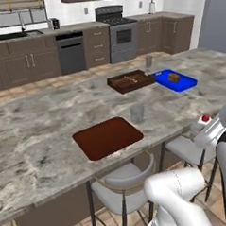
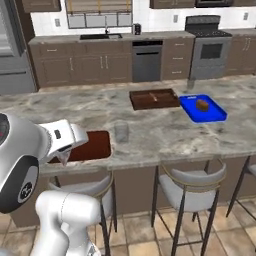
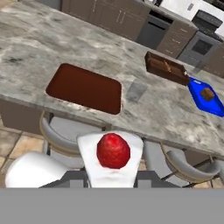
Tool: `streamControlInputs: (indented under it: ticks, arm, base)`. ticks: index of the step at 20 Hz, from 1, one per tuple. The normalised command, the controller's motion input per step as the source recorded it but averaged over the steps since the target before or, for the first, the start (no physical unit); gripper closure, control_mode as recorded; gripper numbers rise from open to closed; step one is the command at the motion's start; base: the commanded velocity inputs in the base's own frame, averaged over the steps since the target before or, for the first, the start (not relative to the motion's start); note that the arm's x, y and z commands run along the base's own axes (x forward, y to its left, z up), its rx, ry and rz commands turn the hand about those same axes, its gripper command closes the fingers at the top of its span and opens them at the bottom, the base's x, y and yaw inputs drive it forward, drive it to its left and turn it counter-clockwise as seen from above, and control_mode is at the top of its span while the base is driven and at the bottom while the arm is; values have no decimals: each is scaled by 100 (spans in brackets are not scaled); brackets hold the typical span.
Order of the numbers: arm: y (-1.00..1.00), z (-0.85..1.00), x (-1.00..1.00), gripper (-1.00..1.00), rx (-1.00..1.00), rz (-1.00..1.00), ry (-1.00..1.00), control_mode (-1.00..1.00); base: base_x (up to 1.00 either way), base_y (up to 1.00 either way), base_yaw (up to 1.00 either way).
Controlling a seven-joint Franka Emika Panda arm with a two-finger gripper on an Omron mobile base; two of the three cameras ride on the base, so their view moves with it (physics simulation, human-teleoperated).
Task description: Take the cakes from the fridge and place them on the empty tray on the dining counter.
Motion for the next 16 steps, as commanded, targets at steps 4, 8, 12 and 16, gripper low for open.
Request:
streamControlInputs:
  ticks: [4,8,12,16]
  arm:
    - [0,0,0,100,0,0,0,100]
    - [0,0,0,100,0,0,0,100]
    - [0,0,0,100,0,0,0,100]
    - [0,0,0,100,0,0,0,100]
  base:
    - [100,44,37]
    - [100,35,43]
    - [100,29,45]
    - [100,20,45]
